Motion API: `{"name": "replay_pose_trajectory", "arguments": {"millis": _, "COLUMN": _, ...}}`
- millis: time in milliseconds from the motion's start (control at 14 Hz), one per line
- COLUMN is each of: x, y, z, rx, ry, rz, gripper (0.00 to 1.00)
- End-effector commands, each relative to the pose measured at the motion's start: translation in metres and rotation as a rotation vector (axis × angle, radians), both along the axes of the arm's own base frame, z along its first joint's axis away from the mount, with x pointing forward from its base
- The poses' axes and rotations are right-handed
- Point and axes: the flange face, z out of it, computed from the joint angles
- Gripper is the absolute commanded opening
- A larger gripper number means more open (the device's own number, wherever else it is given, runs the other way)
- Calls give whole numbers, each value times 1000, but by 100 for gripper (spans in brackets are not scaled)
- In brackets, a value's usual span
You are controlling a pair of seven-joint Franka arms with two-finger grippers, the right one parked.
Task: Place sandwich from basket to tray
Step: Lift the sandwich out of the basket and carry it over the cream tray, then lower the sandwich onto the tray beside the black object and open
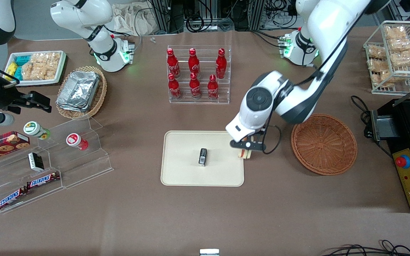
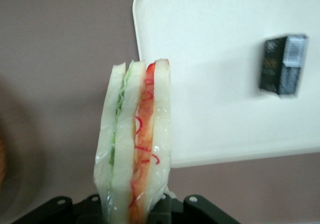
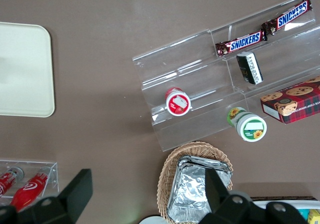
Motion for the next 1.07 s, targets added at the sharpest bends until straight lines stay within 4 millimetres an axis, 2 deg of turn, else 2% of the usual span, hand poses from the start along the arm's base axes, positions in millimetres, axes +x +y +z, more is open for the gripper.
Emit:
{"name": "replay_pose_trajectory", "arguments": {"millis": 0, "x": 15, "y": -29, "z": -28, "rx": -18, "ry": -28, "rz": 10, "gripper": 0}}
{"name": "replay_pose_trajectory", "arguments": {"millis": 357, "x": 15, "y": -38, "z": -77, "rx": -28, "ry": -74, "rz": 54, "gripper": 0}}
{"name": "replay_pose_trajectory", "arguments": {"millis": 429, "x": 16, "y": -36, "z": -79, "rx": -15, "ry": -88, "rz": 79, "gripper": 0}}
{"name": "replay_pose_trajectory", "arguments": {"millis": 500, "x": 17, "y": -35, "z": -77, "rx": -16, "ry": -90, "rz": 115, "gripper": 36}}
{"name": "replay_pose_trajectory", "arguments": {"millis": 571, "x": 18, "y": -36, "z": -76, "rx": -14, "ry": -100, "rz": 130, "gripper": 99}}
{"name": "replay_pose_trajectory", "arguments": {"millis": 786, "x": 30, "y": -35, "z": -50, "rx": -31, "ry": -138, "rz": 151, "gripper": 100}}
{"name": "replay_pose_trajectory", "arguments": {"millis": 929, "x": 33, "y": -30, "z": 7, "rx": -27, "ry": -198, "rz": 176, "gripper": 100}}
{"name": "replay_pose_trajectory", "arguments": {"millis": 1000, "x": 31, "y": -21, "z": 40, "rx": 24, "ry": -213, "rz": 205, "gripper": 100}}
